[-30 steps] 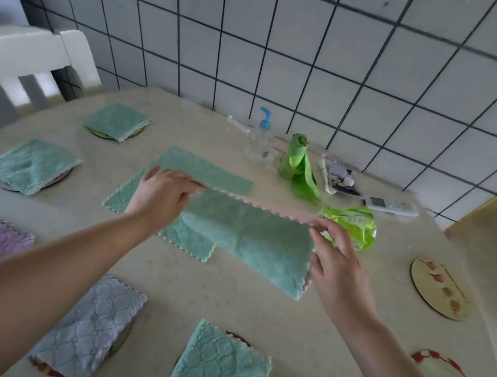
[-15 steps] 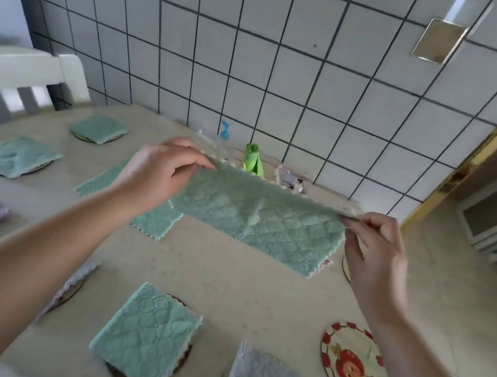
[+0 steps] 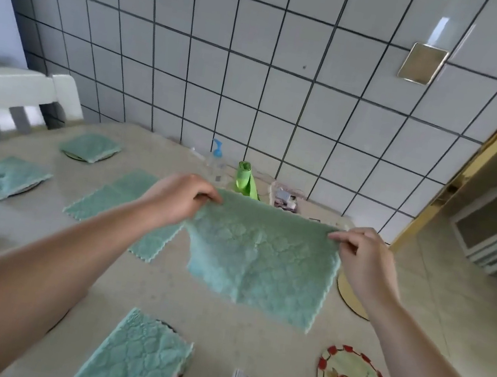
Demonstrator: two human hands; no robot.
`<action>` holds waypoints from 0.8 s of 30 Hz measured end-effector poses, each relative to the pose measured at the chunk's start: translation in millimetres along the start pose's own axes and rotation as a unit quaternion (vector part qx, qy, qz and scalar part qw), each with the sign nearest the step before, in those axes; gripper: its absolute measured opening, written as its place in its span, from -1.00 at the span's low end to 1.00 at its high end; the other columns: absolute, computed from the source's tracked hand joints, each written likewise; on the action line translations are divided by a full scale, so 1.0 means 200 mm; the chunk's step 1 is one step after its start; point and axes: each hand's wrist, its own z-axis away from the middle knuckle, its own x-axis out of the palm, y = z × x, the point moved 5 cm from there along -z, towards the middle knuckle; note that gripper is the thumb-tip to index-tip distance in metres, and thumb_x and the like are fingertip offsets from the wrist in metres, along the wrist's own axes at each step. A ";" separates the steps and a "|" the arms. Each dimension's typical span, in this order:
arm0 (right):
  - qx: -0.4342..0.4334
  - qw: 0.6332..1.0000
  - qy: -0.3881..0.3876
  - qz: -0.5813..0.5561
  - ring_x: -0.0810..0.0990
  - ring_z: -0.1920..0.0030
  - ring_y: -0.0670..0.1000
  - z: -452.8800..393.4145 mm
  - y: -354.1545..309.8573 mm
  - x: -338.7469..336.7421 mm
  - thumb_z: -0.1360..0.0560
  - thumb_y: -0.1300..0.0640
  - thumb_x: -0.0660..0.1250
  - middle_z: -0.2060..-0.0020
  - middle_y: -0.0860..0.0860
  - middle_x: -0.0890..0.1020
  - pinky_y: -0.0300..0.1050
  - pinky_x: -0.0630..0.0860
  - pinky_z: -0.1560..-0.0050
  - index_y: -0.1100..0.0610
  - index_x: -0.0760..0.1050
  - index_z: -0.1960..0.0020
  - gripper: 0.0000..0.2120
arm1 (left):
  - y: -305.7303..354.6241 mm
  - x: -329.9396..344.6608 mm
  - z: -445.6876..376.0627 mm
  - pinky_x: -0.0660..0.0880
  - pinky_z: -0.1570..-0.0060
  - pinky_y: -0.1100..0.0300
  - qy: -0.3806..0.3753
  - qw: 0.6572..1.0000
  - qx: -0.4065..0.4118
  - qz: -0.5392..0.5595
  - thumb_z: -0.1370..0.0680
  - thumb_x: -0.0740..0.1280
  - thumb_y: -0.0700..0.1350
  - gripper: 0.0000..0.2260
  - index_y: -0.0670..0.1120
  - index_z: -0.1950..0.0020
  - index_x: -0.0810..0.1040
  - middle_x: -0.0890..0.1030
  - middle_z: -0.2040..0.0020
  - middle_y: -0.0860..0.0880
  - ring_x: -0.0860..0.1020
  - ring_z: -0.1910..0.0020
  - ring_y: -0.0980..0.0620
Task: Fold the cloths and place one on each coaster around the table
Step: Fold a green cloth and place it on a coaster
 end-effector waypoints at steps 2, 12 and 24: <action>0.012 0.998 0.040 -0.036 0.47 0.23 -0.13 -0.06 0.00 -0.03 -0.50 0.25 0.26 0.06 -0.06 0.52 -0.24 0.36 0.25 0.03 0.64 0.03 -0.78 | 0.02 -0.04 -0.06 0.44 -0.02 0.17 0.030 0.999 -0.001 0.016 -0.54 0.24 -0.24 -0.76 0.01 -0.06 0.64 0.63 -0.06 0.03 0.56 -0.03 0.01; 0.006 0.995 0.044 -0.092 0.55 0.09 -0.10 0.09 0.15 0.04 -0.43 0.25 0.38 0.08 -0.09 0.57 -0.29 0.42 0.13 0.02 0.48 -0.04 -0.76 | -0.04 0.04 0.00 0.45 0.13 0.17 0.014 0.993 0.000 0.116 -0.51 0.36 -0.14 -0.84 0.02 -0.01 0.41 0.56 0.13 0.11 0.54 0.18 0.13; 0.097 0.977 -0.192 -0.009 0.51 0.19 -0.21 0.47 0.51 0.52 -0.46 0.15 0.36 0.15 -0.15 0.49 -0.37 0.39 0.26 0.01 0.47 0.10 -0.92 | -0.36 0.81 0.48 0.53 0.02 0.07 -0.226 0.944 -0.170 0.171 -0.53 0.31 -0.16 -0.87 0.05 -0.03 0.50 0.60 0.03 0.05 0.59 0.08 0.03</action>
